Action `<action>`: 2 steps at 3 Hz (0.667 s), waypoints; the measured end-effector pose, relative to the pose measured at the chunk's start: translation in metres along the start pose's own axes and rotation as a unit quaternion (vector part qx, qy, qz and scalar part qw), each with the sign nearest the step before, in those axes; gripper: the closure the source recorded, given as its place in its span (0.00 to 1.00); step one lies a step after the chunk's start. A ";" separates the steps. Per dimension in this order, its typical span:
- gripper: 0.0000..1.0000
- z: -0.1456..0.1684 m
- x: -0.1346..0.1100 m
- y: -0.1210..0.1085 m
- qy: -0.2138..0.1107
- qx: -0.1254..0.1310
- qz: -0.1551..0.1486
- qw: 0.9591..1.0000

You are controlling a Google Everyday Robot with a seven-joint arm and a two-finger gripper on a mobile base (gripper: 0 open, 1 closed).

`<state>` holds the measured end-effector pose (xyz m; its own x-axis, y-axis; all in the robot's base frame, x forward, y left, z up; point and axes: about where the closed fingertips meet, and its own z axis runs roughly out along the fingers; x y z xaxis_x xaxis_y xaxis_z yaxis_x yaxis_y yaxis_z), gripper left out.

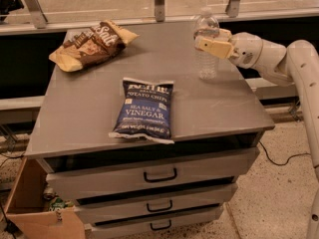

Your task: Place water bottle upright

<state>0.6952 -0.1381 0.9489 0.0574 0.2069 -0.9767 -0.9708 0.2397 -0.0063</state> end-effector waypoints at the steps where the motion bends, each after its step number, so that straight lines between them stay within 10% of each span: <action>1: 1.00 -0.012 0.008 -0.002 -0.025 0.009 0.009 1.000; 2: 0.82 -0.019 0.014 -0.003 -0.031 0.008 0.015 0.999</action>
Offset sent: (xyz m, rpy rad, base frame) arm -0.0027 -0.0331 -0.0326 0.0946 0.0310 -0.0147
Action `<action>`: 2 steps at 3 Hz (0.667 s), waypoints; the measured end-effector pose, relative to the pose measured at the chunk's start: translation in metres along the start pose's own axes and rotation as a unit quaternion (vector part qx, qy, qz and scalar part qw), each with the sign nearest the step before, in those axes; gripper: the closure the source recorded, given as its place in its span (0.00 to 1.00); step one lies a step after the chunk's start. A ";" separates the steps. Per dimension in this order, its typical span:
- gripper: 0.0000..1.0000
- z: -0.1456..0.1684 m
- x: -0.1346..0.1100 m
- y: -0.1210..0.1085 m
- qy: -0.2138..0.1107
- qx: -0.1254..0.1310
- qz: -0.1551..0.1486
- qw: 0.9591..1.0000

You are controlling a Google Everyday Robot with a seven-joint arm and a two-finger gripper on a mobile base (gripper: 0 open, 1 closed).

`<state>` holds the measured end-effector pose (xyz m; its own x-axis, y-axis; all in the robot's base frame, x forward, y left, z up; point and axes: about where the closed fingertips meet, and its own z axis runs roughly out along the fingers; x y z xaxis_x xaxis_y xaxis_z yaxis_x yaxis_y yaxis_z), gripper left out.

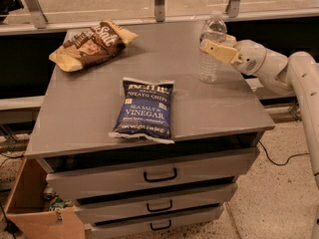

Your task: Place water bottle upright

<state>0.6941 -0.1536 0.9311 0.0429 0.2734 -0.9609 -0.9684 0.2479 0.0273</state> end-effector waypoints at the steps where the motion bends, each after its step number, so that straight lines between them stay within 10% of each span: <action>1: 0.49 0.001 -0.002 0.000 0.000 0.000 0.000 1.000; 2: 0.27 0.001 -0.003 0.000 0.000 0.000 0.000 1.000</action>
Offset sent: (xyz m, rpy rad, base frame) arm -0.0072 -0.0230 -0.0248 -0.0212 0.0375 -0.0170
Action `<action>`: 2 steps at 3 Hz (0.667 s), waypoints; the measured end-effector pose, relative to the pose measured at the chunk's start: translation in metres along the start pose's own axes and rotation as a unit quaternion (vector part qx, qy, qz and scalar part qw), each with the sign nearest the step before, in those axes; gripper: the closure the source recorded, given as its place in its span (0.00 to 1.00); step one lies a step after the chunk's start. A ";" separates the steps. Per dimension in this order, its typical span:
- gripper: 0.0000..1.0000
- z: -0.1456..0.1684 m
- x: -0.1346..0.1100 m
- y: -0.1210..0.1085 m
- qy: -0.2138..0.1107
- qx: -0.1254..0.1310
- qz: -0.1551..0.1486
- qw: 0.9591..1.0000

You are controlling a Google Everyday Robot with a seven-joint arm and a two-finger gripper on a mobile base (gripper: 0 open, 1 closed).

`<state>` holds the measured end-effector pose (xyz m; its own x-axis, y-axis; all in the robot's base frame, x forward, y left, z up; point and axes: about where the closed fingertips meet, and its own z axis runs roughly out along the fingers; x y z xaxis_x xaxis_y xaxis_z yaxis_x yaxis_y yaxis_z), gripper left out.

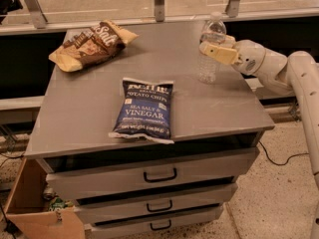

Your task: Place water bottle upright

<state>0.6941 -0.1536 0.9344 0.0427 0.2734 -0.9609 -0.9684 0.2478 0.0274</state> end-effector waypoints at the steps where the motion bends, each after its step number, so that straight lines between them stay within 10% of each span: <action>1: 0.05 -0.018 0.007 0.002 0.012 0.010 0.003 1.000; 2: 0.00 -0.038 0.012 0.005 0.026 0.022 0.003 0.999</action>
Offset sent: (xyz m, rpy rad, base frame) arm -0.0229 -0.0588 -0.0346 -0.0789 0.0498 -0.0790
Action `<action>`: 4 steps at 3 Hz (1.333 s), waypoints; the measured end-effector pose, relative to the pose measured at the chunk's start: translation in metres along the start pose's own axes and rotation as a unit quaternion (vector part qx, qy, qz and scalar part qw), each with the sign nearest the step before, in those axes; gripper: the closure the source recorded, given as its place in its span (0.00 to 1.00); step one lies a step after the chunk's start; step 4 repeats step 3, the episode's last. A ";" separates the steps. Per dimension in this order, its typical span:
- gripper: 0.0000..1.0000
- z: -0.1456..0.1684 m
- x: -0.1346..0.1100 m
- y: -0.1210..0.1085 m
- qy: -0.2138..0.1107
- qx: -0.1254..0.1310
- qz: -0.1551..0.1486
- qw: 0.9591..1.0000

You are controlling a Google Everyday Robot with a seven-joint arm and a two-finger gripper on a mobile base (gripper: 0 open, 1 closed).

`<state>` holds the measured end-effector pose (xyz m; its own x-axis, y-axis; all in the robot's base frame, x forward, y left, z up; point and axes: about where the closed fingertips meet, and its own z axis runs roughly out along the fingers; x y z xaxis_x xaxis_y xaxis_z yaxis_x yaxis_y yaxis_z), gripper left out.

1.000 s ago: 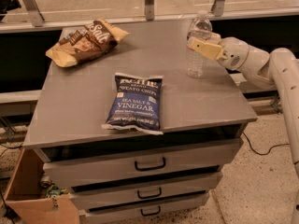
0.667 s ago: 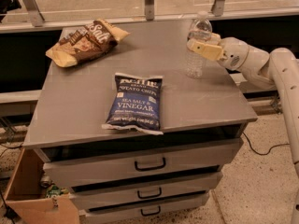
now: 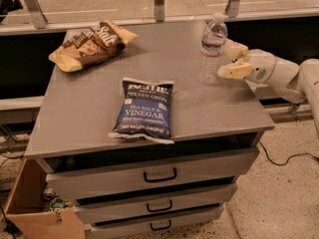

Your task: Place water bottle upright

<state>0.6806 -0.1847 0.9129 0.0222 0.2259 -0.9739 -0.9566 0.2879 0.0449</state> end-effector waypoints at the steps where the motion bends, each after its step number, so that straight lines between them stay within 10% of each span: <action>1: 0.00 -0.024 -0.008 0.002 0.036 0.013 -0.020 0.999; 2: 0.00 -0.075 -0.037 0.002 0.087 0.046 -0.063 0.993; 4: 0.00 -0.076 -0.040 0.000 0.088 0.048 -0.067 0.993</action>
Offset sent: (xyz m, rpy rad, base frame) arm -0.0429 -0.1650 0.0464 -0.3567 -0.0957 -0.2324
